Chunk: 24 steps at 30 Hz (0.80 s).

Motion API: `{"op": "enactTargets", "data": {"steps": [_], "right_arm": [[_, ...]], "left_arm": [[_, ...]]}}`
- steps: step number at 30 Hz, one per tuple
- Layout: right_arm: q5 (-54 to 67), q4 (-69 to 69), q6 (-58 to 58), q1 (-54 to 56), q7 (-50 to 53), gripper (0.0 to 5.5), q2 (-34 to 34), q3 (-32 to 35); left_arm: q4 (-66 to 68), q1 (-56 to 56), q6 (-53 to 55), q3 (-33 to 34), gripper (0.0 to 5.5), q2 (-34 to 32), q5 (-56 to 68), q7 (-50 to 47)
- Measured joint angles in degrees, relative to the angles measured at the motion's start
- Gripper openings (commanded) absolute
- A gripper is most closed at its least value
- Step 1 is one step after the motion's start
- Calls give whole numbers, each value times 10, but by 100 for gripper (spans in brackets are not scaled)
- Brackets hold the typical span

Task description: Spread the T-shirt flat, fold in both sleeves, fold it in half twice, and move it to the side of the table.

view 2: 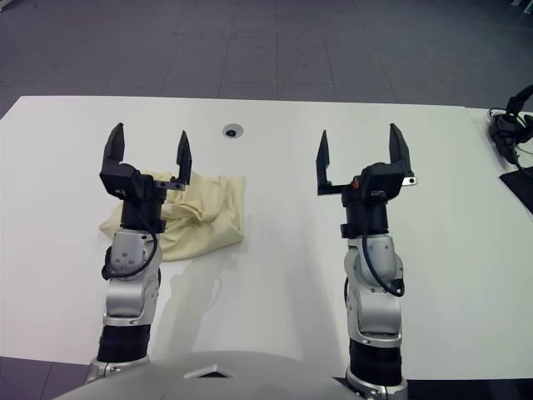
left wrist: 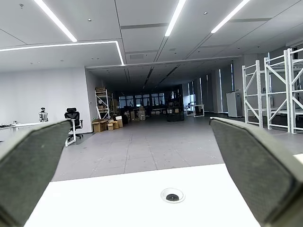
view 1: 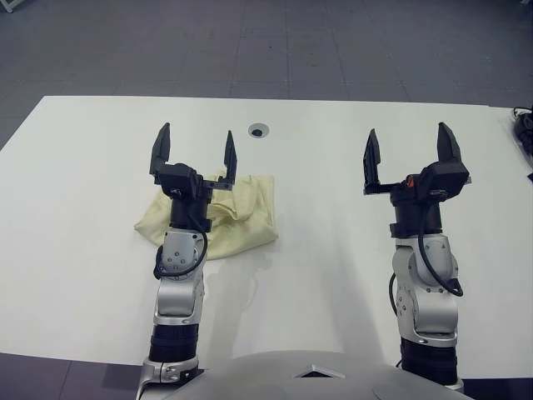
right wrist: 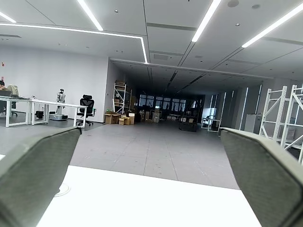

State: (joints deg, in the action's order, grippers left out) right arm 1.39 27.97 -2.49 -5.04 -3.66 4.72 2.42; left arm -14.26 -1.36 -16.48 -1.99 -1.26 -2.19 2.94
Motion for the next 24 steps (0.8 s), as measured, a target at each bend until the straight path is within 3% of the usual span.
{"op": "enactTargets", "data": {"steps": [24], "right_arm": [[0, 21, 7, -3, -1, 540, 0, -2]], "left_arm": [[-17, -10, 10, 2, 539, 0, 0, 1]]}}
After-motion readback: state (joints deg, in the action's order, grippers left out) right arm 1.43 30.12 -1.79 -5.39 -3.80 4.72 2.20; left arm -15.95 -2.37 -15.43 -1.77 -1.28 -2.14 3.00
